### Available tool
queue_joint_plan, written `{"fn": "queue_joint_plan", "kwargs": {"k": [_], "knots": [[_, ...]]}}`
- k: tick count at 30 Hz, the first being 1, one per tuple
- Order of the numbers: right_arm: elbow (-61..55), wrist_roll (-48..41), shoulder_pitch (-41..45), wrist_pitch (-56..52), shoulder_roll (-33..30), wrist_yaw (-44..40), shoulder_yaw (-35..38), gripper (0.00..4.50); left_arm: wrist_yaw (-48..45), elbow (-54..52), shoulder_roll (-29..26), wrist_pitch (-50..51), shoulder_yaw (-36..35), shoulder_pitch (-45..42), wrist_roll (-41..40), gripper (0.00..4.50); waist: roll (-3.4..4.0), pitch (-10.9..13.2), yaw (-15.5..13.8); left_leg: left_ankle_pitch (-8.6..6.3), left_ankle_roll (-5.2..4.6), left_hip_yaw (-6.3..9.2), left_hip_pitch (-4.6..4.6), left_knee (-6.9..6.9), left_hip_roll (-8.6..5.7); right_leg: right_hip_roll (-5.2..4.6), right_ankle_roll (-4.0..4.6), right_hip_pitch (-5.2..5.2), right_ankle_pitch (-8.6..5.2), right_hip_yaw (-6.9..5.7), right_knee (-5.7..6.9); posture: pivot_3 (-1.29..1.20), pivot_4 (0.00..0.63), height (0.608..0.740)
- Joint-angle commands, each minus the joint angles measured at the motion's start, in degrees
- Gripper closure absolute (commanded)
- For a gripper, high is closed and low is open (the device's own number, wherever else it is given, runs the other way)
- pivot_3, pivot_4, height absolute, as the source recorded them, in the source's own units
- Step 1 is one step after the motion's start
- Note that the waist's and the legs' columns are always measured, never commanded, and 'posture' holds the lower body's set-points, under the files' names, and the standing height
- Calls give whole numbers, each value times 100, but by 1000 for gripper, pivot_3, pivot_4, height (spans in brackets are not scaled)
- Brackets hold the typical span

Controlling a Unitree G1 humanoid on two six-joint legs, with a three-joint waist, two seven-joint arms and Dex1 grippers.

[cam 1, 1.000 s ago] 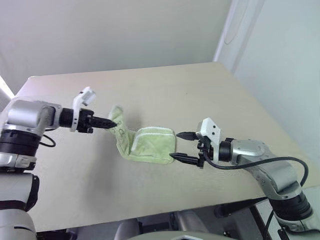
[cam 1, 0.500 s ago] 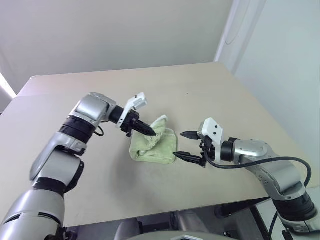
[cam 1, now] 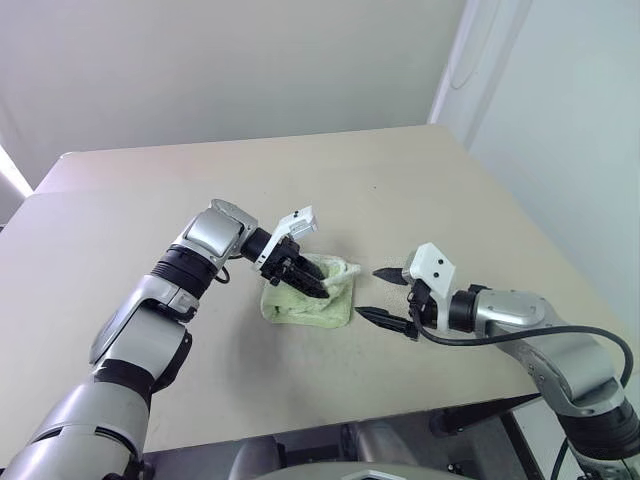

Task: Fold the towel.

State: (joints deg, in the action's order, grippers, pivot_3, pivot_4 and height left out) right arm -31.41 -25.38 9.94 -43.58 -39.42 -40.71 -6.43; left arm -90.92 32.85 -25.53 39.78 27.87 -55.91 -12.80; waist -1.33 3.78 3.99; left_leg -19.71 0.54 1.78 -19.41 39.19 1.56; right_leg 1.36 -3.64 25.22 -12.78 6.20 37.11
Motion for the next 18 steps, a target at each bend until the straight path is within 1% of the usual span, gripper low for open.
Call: {"fn": "queue_joint_plan", "kwargs": {"k": [1, 4, 7, 10, 11, 13, 16, 18], "knots": [[-124, 65, 57, 49, -88, 19, 86, 562, 40, -28, 60, 115, -360, -119, -140, 1032, 0, 0, -3, 0, 0, 0, 0, 0, 0, 0, 0, -1, 0, 0, 0, 0, 0, 712], [-95, -20, 67, 36, -40, -2, 177, 562, 37, -191, 11, 224, -610, -178, -275, 1032, 0, 0, 9, 0, 0, 0, 0, 1, 0, 0, 0, -2, 0, 0, 0, 0, 0, 712], [-94, -366, 193, -89, 142, 33, 441, 562, 219, -233, -113, 153, -944, -246, -319, 1032, 0, 0, 8, 0, 0, 2, 0, -1, 1, 2, 0, -1, 0, -1, 2, 0, 0, 712], [-43, -830, 447, -246, 526, 173, 707, 562, 636, -217, -294, -509, -1346, -161, -211, 1032, 1, 0, 14, 0, 0, 1, 1, -1, 1, 2, -1, -2, 1, 1, 6, 0, 0, 712], [-4, -968, 608, -300, 705, 240, 730, 562, 983, -210, -317, -1087, -1632, -8, -190, 1032, 1, 0, 11, 0, 0, 1, 1, -1, 2, 2, 0, -5, 2, 1, 9, 0, 0, 712], [105, -1132, 904, -382, 984, 345, 698, 562, 1280, -301, -370, -1931, -2085, 286, -274, 1032, 8, -3, 18, 0, 0, 1, 5, -1, 5, 4, 0, -11, 2, 0, 10, 0, 0, 712], [358, -1061, 1242, -392, 1254, 425, 444, 562, 987, -733, -856, -2462, -1896, 773, 34, 1032, 11, -4, 5, 0, 0, 2, 6, -3, 6, 4, -4, -13, 7, -1, 15, 0, 0, 712], [528, -890, 1383, -296, 1359, 377, 128, 562, 995, -905, -1034, -2856, -1868, 1091, 146, 1032, 11, -4, -1, 0, 0, 2, 8, -3, 7, 5, -4, -10, 7, -2, 13, 0, 0, 712]]}}
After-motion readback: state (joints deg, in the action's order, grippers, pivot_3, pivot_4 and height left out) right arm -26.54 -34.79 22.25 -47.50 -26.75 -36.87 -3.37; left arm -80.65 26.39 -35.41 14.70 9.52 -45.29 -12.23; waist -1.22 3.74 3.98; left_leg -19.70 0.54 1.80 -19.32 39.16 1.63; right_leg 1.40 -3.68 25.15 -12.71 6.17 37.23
